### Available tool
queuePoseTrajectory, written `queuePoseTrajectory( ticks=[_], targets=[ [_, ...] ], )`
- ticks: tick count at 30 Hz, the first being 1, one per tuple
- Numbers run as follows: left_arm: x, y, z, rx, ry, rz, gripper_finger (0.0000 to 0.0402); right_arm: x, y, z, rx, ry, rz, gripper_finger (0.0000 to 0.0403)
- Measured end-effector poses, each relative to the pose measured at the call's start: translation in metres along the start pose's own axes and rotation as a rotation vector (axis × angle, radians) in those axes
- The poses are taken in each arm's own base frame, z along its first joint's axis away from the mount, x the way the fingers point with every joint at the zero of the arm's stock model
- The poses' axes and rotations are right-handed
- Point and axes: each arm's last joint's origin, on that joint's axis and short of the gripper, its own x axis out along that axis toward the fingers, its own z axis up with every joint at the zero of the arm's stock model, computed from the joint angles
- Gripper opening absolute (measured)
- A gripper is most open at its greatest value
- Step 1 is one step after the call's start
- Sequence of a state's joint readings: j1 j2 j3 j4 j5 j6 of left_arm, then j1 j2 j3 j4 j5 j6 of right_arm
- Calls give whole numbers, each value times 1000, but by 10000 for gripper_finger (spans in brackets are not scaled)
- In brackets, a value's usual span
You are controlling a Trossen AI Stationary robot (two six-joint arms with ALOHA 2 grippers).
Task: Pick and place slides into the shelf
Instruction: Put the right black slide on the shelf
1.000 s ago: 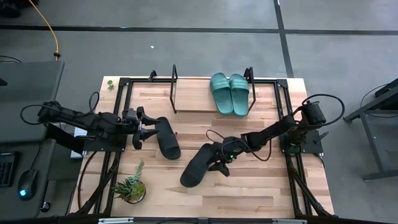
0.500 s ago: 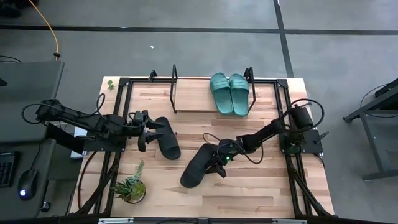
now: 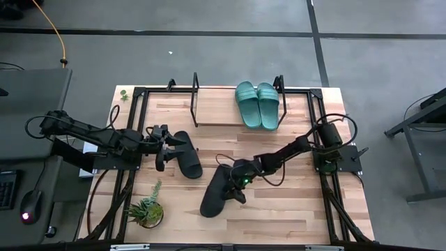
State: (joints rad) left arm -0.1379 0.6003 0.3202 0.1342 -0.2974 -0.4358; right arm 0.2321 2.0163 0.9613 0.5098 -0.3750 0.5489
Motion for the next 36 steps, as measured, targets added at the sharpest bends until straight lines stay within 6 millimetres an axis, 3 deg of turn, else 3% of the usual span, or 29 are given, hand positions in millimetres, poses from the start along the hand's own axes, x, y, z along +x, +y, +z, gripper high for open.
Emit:
queuePoseTrajectory(
  ticks=[6, 21, 31, 36],
  targets=[
    [0, 0, 0, 0, 0, 0, 207, 0, 0, 0, 2, 3, -7, 169],
    [0, 0, 0, 0, 0, 1, 207, -1, -4, 0, -24, 2, -22, 8],
    [0, 0, 0, -22, 0, 1, 207, -3, -9, 3, -18, 11, -8, 1],
    [0, 0, 0, -114, 2, 3, 207, -5, -12, 4, -13, 15, 1, 1]
  ],
)
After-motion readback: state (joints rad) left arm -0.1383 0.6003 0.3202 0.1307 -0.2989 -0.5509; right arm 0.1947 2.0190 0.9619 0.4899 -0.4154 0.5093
